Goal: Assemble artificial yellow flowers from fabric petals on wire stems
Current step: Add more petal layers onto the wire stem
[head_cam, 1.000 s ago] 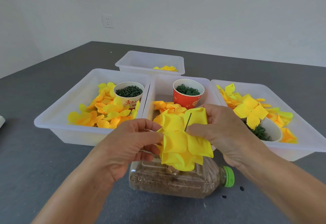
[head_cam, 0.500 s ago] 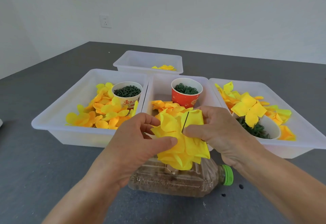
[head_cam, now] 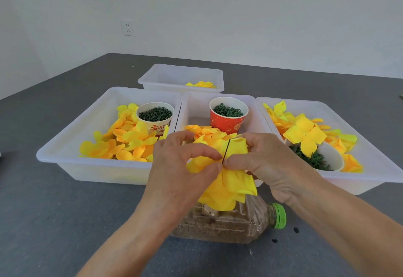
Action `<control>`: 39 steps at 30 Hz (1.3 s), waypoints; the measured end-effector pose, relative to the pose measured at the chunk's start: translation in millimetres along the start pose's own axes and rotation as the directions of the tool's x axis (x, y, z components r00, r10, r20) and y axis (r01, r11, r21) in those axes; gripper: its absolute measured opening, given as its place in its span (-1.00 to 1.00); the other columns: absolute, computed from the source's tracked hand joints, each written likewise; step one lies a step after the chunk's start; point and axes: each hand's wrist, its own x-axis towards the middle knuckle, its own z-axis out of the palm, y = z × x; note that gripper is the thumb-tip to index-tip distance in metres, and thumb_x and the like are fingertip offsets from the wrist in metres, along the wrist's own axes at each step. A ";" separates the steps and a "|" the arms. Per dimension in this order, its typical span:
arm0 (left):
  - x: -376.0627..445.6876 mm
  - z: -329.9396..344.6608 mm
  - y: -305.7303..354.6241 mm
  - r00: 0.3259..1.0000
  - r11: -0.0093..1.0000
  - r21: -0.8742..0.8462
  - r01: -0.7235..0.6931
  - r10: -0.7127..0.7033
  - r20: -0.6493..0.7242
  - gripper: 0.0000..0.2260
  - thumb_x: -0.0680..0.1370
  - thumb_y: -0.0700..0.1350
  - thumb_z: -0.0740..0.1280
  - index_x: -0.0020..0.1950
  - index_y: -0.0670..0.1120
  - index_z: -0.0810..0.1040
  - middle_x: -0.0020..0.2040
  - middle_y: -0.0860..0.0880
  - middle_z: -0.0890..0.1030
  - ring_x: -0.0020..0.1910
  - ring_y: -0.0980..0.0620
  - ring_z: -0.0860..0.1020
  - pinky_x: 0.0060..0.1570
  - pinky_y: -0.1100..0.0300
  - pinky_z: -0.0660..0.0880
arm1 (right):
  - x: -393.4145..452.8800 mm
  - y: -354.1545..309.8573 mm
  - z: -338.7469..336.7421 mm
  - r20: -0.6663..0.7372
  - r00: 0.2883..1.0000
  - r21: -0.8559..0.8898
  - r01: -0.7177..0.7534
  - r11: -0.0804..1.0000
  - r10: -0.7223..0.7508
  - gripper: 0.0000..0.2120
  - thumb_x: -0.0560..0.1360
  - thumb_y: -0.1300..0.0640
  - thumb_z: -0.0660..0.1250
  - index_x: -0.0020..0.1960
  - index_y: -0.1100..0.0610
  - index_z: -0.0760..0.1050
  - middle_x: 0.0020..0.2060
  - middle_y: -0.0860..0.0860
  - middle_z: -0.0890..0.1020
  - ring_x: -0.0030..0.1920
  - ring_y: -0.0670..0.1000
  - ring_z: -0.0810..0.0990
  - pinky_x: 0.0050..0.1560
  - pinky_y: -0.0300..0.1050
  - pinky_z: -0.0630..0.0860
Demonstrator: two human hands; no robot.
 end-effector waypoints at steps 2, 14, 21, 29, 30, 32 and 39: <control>1.0 1.2 0.0 1.000 1.000 0.015 0.009 -0.009 0.005 -0.87 0.36 0.00 0.45 -0.25 0.27 0.60 0.18 0.19 0.37 0.32 0.13 0.25 0.17 0.10 0.36 | 0.3 -0.2 -0.6 0.021 0.999 0.016 -0.034 0.999 0.034 -0.78 0.28 0.33 0.47 -0.10 0.15 0.61 -0.21 0.15 0.68 -0.33 0.00 0.61 -0.40 -0.21 0.50; 0.8 -2.4 3.6 1.000 0.999 0.051 0.018 -0.019 0.013 -0.84 0.37 -0.05 0.49 -0.25 0.24 0.62 0.18 0.19 0.41 0.28 0.13 0.31 0.19 0.04 0.39 | 3.2 -4.1 -2.8 0.109 0.979 0.085 -0.182 0.980 0.173 -0.74 0.31 0.39 0.45 -0.04 0.18 0.60 -0.11 0.19 0.68 -0.11 0.16 0.66 -0.10 0.01 0.59; -1.7 -5.1 11.1 0.999 0.985 0.168 -0.045 0.041 0.025 -0.89 0.34 0.05 0.48 -0.19 0.22 0.62 0.20 0.21 0.39 0.29 0.15 0.30 0.19 0.15 0.33 | 3.6 -5.3 -5.2 0.163 0.964 0.115 -0.231 0.966 0.211 -0.74 0.32 0.40 0.43 -0.01 0.23 0.60 -0.08 0.19 0.68 -0.14 0.11 0.64 -0.10 0.00 0.59; -9.8 -7.9 6.9 0.977 0.946 0.250 -0.205 0.212 -0.001 -0.83 0.29 0.03 0.54 -0.14 0.13 0.69 0.22 0.18 0.40 0.30 0.14 0.26 0.10 -0.08 0.47 | 4.1 -5.1 -7.4 0.171 0.970 0.099 -0.193 0.976 0.174 -0.75 0.31 0.38 0.44 -0.05 0.17 0.61 -0.19 0.10 0.66 -0.22 0.05 0.62 -0.15 -0.07 0.56; -9.7 -7.2 7.4 0.970 0.937 0.264 -0.230 0.241 -0.009 -0.86 0.29 -0.01 0.55 -0.18 0.09 0.70 0.24 0.12 0.45 0.30 0.07 0.30 0.08 -0.11 0.47 | 4.5 -4.8 -7.2 0.160 0.973 0.089 -0.183 0.979 0.167 -0.76 0.30 0.38 0.44 -0.08 0.15 0.61 -0.21 0.11 0.66 -0.22 0.05 0.62 -0.14 -0.06 0.57; -9.2 -5.3 7.5 0.955 0.907 0.311 -0.283 0.297 0.003 -0.88 0.27 -0.10 0.58 -0.23 0.01 0.71 0.22 -0.02 0.53 0.26 -0.08 0.39 0.05 -0.16 0.47 | 5.5 -4.6 -6.5 0.142 0.977 0.081 -0.173 0.982 0.161 -0.76 0.29 0.38 0.45 -0.10 0.14 0.61 -0.22 0.11 0.67 -0.22 0.07 0.63 -0.14 -0.05 0.57; -6.6 -4.0 9.9 0.913 0.804 0.453 -0.386 0.403 0.063 -0.91 0.24 -0.16 0.58 -0.34 -0.03 0.70 0.10 -0.15 0.62 0.11 -0.26 0.52 -0.03 -0.20 0.49 | 11.9 -6.2 -7.2 0.206 0.949 0.112 -0.265 0.958 0.239 -0.74 0.32 0.41 0.42 -0.07 0.14 0.60 -0.20 0.10 0.64 -0.20 0.09 0.59 -0.16 -0.09 0.52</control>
